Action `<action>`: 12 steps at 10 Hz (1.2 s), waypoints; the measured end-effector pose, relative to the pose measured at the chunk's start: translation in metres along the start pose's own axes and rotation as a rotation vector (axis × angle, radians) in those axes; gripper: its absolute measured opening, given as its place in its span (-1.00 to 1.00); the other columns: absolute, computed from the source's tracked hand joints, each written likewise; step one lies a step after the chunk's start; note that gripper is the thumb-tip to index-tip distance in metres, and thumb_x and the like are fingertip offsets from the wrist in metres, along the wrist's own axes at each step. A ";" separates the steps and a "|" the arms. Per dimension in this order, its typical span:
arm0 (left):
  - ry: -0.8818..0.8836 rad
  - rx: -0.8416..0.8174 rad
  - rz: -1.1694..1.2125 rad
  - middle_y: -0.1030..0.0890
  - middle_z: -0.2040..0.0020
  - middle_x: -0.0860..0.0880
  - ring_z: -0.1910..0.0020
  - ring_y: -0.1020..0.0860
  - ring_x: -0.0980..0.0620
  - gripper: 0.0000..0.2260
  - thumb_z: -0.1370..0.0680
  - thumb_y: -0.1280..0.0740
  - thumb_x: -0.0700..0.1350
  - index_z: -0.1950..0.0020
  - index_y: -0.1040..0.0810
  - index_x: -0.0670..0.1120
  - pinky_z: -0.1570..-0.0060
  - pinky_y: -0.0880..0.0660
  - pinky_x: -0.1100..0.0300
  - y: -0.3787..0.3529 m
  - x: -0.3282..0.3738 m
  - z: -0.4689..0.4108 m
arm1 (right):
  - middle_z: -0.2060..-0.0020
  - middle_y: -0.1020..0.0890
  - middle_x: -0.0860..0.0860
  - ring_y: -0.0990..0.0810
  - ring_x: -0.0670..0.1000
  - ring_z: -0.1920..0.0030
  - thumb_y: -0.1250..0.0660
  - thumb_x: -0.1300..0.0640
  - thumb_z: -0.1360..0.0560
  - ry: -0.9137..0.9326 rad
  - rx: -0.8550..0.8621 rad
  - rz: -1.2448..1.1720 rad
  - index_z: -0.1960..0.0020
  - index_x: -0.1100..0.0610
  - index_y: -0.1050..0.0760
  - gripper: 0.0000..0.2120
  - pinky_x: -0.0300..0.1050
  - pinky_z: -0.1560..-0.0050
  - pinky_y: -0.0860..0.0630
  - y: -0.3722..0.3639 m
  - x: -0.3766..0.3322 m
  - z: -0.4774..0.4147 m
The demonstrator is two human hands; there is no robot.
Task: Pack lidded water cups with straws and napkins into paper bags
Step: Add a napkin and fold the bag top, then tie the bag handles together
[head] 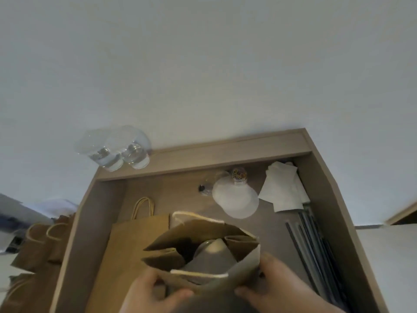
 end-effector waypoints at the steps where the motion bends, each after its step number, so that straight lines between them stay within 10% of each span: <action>1: 0.095 0.120 0.252 -0.78 0.02 0.18 -0.07 -0.72 0.19 -0.25 0.12 -0.68 0.42 -0.01 -0.77 0.18 -0.14 -0.58 0.32 0.021 -0.001 0.005 | -0.29 -0.49 -0.54 -0.46 -0.48 -0.29 -0.52 -0.46 -0.29 0.124 0.007 0.011 -0.34 -0.61 -0.37 -0.34 -0.35 -0.18 -0.48 0.008 -0.030 0.007; 2: 0.173 0.060 0.240 -0.78 0.04 -0.10 -0.13 -0.72 -0.09 -0.50 -0.07 -0.77 0.04 0.06 -0.76 -0.03 -0.08 -0.61 0.28 0.014 -0.012 0.005 | -0.25 -0.52 -0.48 -0.54 -0.34 -0.26 -0.55 -0.30 -0.41 0.113 -0.018 0.049 -0.31 -0.45 -0.52 -0.51 -0.17 -0.34 -0.55 0.015 -0.044 0.007; 3: -0.103 0.195 0.046 -0.64 -0.17 0.21 -0.16 -0.62 0.32 -0.39 -0.06 -0.66 0.40 -0.06 -0.67 0.32 -0.05 -0.45 0.54 0.044 0.017 0.006 | -0.22 -0.44 -0.42 -0.45 -0.35 -0.26 -0.49 -0.41 -0.40 0.175 0.082 0.221 -0.14 -0.40 -0.63 -0.66 -0.19 -0.36 -0.48 0.024 -0.052 0.011; 5: -0.231 0.122 0.360 -0.60 -0.32 0.25 -0.31 -0.60 0.22 -0.18 -0.04 -0.80 0.09 -0.19 -0.49 0.13 -0.17 -0.51 0.44 0.063 0.038 -0.015 | -0.42 -0.23 -0.56 -0.35 -0.38 -0.40 -0.54 -0.61 -0.11 0.193 0.327 0.218 -0.26 -0.44 -0.29 -0.17 -0.17 -0.36 -0.39 0.040 -0.059 0.013; 6: -0.258 -0.043 0.389 -0.64 -0.32 0.10 -0.32 -0.62 0.10 0.08 -0.07 -0.82 -0.04 -0.51 -0.38 0.17 -0.30 -0.50 0.33 0.059 0.049 -0.027 | -0.38 -0.38 -0.56 -0.38 -0.46 -0.40 -0.65 -0.48 -0.14 0.140 0.170 0.062 -0.38 -0.54 -0.23 -0.06 -0.11 -0.51 -0.37 0.033 -0.066 0.003; 7: -0.383 -0.110 0.409 -0.66 -0.25 -0.07 -0.21 -0.66 -0.08 -0.15 -0.20 -0.76 0.11 -0.45 -0.56 0.09 -0.32 -0.57 -0.07 0.061 0.063 -0.033 | -0.29 -0.55 -0.37 -0.51 -0.33 -0.32 -0.66 -0.43 -0.20 0.119 0.240 0.033 -0.48 -0.49 -0.17 0.00 -0.02 -0.47 -0.44 0.031 -0.079 0.000; 8: -0.482 -0.162 0.373 -0.65 -0.20 -0.06 -0.23 -0.64 -0.09 -0.49 -0.36 -0.66 0.15 -0.28 -0.68 0.12 -0.27 -0.57 0.02 0.063 0.076 -0.037 | -0.22 -0.58 -0.36 -0.59 -0.23 -0.27 -0.68 -0.38 -0.22 0.069 0.170 0.057 -0.58 -0.55 0.01 0.17 -0.02 -0.48 -0.35 0.022 -0.088 0.005; 10: -0.464 -0.217 0.376 -0.78 0.07 0.06 0.03 -0.72 0.10 -0.94 -0.54 -0.55 0.06 0.01 -0.78 0.19 0.01 -0.62 0.20 0.062 0.070 -0.047 | -0.16 -0.71 -0.10 -0.66 -0.03 -0.25 -0.56 0.02 -0.54 0.076 0.252 -0.064 -0.09 -0.14 -0.78 -0.86 0.18 -0.39 -0.55 0.014 -0.102 0.022; 12: -0.477 -0.218 0.365 -0.76 0.02 0.17 -0.01 -0.69 0.19 -0.89 -0.58 -0.48 0.09 -0.09 -0.73 0.26 0.00 -0.62 0.20 0.068 0.064 -0.060 | 0.02 -0.78 0.11 -0.75 0.18 -0.07 -0.49 -0.07 -0.50 0.025 0.434 -0.248 -0.09 0.04 -0.78 -0.75 0.37 -0.24 -0.62 -0.002 -0.102 0.029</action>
Point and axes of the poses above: each hand's wrist, its own z-axis away from the middle knuckle, its own y-axis out of the back of the hand, x = y × z, the point moved 6 cm from there along -z, towards the middle knuckle
